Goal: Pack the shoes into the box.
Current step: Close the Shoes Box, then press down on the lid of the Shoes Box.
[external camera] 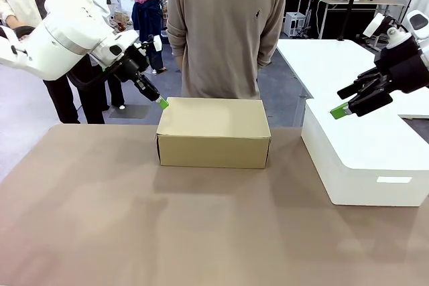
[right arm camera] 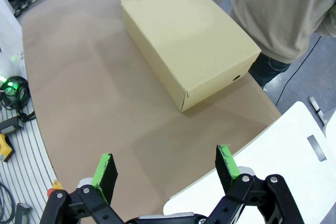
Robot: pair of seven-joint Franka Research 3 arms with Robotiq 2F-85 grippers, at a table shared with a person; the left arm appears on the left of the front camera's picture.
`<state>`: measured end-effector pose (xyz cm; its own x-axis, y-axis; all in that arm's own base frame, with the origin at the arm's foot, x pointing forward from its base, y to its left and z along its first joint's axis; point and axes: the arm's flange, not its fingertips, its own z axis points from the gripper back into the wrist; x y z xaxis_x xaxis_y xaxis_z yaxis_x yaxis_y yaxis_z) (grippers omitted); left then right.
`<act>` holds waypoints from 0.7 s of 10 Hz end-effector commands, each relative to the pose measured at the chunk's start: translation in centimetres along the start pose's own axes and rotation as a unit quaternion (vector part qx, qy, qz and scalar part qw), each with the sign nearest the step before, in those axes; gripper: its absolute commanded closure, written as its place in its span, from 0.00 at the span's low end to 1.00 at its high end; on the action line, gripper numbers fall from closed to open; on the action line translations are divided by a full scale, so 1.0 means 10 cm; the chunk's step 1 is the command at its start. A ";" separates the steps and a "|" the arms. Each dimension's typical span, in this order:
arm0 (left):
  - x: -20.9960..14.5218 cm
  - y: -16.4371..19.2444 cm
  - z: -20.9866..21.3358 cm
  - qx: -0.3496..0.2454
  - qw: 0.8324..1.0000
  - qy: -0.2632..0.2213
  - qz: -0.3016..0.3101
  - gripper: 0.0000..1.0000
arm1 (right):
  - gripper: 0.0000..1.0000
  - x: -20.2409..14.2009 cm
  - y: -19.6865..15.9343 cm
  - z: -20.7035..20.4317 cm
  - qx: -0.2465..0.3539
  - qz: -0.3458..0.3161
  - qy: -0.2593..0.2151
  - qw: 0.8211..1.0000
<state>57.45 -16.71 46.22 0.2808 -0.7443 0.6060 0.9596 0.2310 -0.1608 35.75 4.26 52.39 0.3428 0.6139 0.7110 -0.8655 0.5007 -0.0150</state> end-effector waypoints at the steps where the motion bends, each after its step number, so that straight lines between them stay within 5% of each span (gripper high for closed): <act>1: 0.01 -0.02 0.02 0.005 1.000 0.000 0.001 1.00 | 0.00 -0.01 -0.04 -0.01 0.007 0.010 -0.017 1.000; 7: 0.01 -0.02 0.02 0.005 1.000 0.000 0.001 1.00 | 0.00 -0.01 -0.04 -0.01 0.007 0.010 -0.017 1.000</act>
<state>57.45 -16.75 46.24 0.2802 -0.7442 0.6063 0.9597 0.2314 -0.1596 35.76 4.26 52.39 0.3428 0.6139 0.7110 -0.8655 0.5007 -0.0151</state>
